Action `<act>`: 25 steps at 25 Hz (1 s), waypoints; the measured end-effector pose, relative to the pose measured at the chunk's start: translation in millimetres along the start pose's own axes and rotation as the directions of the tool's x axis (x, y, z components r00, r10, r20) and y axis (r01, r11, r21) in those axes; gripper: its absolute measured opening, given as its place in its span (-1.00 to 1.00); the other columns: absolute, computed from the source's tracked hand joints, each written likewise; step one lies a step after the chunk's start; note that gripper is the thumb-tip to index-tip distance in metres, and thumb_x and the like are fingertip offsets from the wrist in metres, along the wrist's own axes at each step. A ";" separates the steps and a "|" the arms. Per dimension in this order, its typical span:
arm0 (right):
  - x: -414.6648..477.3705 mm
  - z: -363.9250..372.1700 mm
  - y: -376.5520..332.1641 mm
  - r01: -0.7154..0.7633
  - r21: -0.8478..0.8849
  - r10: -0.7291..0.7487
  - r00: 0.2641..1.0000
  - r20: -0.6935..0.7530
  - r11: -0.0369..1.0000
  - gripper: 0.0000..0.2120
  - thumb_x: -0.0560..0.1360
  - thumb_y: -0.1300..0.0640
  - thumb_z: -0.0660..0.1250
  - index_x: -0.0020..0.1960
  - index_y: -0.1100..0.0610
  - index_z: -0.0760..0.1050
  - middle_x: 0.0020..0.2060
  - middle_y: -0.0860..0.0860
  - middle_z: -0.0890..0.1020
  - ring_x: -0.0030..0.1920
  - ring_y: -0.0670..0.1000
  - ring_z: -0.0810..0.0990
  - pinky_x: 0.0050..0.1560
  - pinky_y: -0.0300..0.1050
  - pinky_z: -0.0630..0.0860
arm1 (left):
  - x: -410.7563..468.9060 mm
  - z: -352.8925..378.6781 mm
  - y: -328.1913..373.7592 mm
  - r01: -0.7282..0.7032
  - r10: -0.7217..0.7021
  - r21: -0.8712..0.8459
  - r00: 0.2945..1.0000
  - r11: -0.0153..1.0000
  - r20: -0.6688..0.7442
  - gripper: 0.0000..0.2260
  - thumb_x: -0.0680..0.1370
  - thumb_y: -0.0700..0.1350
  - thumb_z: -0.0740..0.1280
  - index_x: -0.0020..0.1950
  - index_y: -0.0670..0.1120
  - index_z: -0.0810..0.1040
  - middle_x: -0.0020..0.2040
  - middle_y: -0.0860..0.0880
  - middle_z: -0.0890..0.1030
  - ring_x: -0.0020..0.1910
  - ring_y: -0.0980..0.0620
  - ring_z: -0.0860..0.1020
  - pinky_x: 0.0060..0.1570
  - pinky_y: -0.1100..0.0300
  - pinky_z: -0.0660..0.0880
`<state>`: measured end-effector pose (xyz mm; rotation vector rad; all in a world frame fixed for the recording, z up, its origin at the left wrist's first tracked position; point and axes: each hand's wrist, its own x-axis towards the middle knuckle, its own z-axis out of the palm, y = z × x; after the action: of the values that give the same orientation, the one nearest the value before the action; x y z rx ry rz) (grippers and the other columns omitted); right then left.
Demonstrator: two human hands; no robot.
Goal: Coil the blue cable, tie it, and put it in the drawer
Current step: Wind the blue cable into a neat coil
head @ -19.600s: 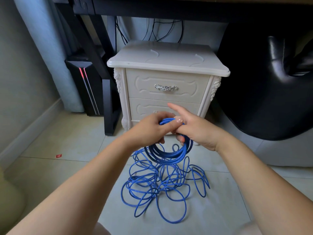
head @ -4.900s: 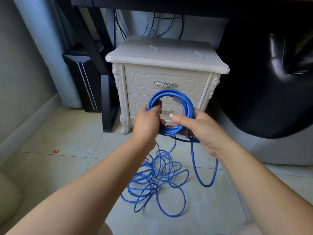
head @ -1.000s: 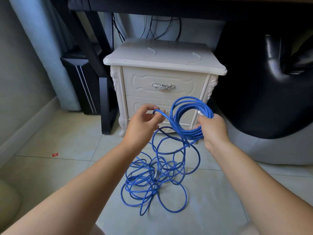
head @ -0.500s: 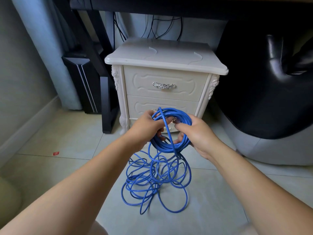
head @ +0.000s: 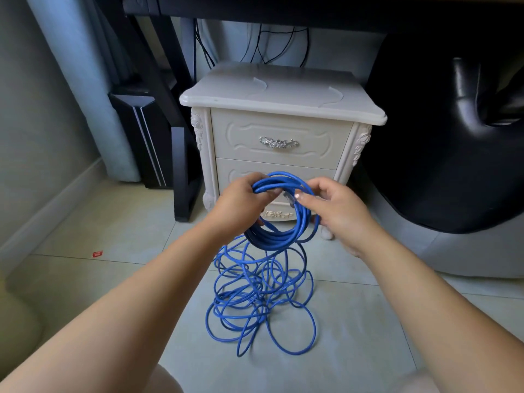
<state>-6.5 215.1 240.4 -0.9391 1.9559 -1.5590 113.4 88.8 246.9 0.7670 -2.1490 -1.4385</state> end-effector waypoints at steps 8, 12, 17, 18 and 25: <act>18.5 -27.8 19.1 -0.389 0.373 0.442 0.895 -0.065 0.842 -0.84 0.57 0.15 0.32 -0.03 0.27 0.51 -0.26 0.13 0.65 -0.28 0.10 0.66 -0.19 0.00 0.62 | 5.3 -22.0 -1.7 0.141 -0.093 -0.466 0.988 0.874 0.124 -0.94 0.60 -0.17 0.33 -0.06 -0.11 0.49 -0.47 0.07 0.27 -0.48 0.10 0.23 -0.40 0.18 0.35; 15.9 -17.7 15.2 -0.237 -0.184 0.166 0.927 -0.336 0.954 -0.54 0.55 -0.22 0.23 0.19 0.13 0.54 0.04 -0.01 0.60 0.10 0.00 0.55 0.10 -0.08 0.43 | 4.4 -27.4 -0.1 0.169 -0.077 -0.546 0.979 0.820 0.188 -0.78 0.60 -0.18 0.32 -0.25 -0.01 0.55 -0.44 0.06 0.25 -0.46 0.09 0.20 -0.37 0.17 0.30; -2.0 8.3 -32.4 -0.255 0.405 0.106 0.929 0.355 0.878 -0.29 0.42 -0.41 0.14 0.30 0.09 0.50 0.04 0.13 0.67 0.13 0.18 0.65 0.19 0.10 0.57 | 0.7 -23.1 5.3 0.140 -0.082 -0.460 0.986 0.877 0.144 -0.84 0.60 -0.16 0.32 -0.18 -0.04 0.54 -0.44 0.05 0.29 -0.46 0.10 0.25 -0.44 0.23 0.36; -4.1 10.3 -32.6 -0.265 0.386 0.122 0.926 0.357 0.884 -0.38 0.42 -0.35 0.25 0.26 0.08 0.52 -0.01 0.14 0.67 0.06 0.21 0.67 0.12 0.12 0.60 | 1.4 -22.5 5.5 0.119 -0.090 -0.424 0.992 0.898 0.087 -0.87 0.60 -0.15 0.32 -0.15 -0.05 0.54 -0.45 0.06 0.31 -0.46 0.10 0.26 -0.44 0.23 0.37; -3.7 32.2 -10.3 -0.212 0.271 0.238 0.969 -0.068 0.939 -0.92 0.53 0.22 0.34 0.00 0.15 0.47 -0.39 0.01 0.65 -0.28 0.06 0.66 -0.08 0.02 0.58 | -6.4 6.8 0.9 0.035 -0.100 -0.339 0.979 0.940 -0.177 -0.91 0.63 -0.09 0.28 -0.05 -0.04 0.51 -0.40 0.01 0.40 -0.46 0.12 0.38 -0.43 0.32 0.39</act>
<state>21.4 195.7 242.2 -0.5187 1.7907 -1.7024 113.7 98.0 245.0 0.8185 -1.6902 -1.6365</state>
